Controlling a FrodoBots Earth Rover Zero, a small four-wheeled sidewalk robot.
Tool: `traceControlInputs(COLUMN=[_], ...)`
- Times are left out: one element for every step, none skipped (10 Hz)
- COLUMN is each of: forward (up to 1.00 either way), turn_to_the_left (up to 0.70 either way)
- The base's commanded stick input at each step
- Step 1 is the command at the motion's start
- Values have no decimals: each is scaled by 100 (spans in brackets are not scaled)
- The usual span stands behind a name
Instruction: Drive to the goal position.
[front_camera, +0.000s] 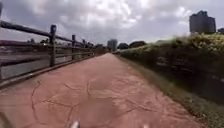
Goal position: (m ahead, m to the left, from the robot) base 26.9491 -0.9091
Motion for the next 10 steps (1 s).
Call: traceControlInputs(forward=[70,70,70,70,70,70,70,70,70,70], turn_to_the_left=[0,0,0,0,0,0,0,0,0,0])
